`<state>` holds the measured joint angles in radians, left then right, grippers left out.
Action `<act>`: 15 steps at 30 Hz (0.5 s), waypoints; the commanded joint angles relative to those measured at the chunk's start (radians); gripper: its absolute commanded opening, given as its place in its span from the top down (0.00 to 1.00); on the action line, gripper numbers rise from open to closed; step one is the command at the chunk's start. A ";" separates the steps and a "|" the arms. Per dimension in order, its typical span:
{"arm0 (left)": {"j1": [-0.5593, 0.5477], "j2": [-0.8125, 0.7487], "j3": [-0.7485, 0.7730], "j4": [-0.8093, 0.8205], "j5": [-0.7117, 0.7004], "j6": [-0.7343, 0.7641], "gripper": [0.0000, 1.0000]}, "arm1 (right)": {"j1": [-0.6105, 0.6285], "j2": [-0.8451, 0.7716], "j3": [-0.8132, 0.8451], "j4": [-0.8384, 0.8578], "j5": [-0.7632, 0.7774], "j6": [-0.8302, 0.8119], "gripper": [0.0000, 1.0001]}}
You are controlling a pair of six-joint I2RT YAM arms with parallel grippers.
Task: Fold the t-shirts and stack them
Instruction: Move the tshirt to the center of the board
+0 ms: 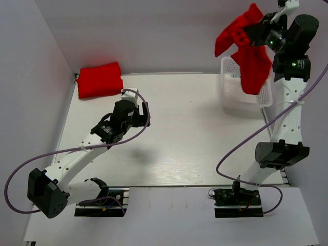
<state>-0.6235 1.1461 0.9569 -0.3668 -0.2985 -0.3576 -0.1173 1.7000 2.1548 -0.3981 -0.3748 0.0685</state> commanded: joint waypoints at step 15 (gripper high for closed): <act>0.004 -0.137 0.089 -0.392 -0.185 -0.282 0.00 | 0.229 -0.042 -0.370 0.489 -0.759 0.325 0.99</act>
<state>-0.6239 1.0859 0.9943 -0.6289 -0.3885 -0.5343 0.1200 1.6726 1.9457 0.1787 -1.1522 0.4789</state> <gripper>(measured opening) 0.991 0.038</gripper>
